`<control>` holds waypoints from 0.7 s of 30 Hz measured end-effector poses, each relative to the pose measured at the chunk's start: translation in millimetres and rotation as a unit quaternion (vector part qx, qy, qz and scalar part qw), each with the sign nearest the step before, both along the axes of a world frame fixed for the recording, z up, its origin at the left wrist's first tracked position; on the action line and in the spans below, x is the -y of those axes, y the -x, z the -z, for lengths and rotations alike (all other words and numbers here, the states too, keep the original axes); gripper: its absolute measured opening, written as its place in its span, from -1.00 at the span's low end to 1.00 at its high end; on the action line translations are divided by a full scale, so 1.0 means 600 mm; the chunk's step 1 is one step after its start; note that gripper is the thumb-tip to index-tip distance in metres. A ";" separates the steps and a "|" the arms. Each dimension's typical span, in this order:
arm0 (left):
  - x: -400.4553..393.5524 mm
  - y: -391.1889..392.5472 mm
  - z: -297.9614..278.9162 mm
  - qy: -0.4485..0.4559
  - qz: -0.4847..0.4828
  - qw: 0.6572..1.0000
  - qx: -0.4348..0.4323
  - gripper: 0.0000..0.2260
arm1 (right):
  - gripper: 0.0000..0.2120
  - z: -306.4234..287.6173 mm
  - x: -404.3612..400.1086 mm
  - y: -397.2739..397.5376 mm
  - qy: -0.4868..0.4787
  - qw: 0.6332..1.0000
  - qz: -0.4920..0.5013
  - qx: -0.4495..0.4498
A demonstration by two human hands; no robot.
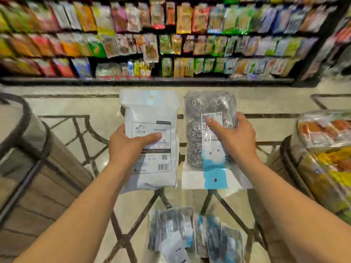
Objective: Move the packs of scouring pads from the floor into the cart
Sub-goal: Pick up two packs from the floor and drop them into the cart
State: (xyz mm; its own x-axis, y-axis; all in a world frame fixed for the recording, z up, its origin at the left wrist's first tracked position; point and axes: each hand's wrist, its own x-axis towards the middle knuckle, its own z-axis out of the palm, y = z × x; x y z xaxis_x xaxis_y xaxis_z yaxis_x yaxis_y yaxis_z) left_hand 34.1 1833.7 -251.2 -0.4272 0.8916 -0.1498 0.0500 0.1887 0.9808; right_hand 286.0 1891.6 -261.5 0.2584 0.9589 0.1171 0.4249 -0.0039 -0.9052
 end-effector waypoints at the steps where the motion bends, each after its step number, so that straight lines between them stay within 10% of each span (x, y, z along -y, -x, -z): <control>1: 0.010 0.008 -0.034 -0.005 -0.010 1.000 0.002 -0.59 | 0.04 -0.035 0.004 0.009 -0.008 1.000 -0.005 -0.010; 6: 0.067 0.046 -0.159 -0.038 -0.076 0.996 -0.003 -0.60 | -0.63 -0.169 0.030 0.056 -0.045 0.996 -0.065 -0.029; 21: 0.433 0.156 -0.296 -0.079 -0.361 0.927 -0.055 -0.59 | -0.57 -0.305 0.158 0.312 -0.099 0.918 -0.379 -0.064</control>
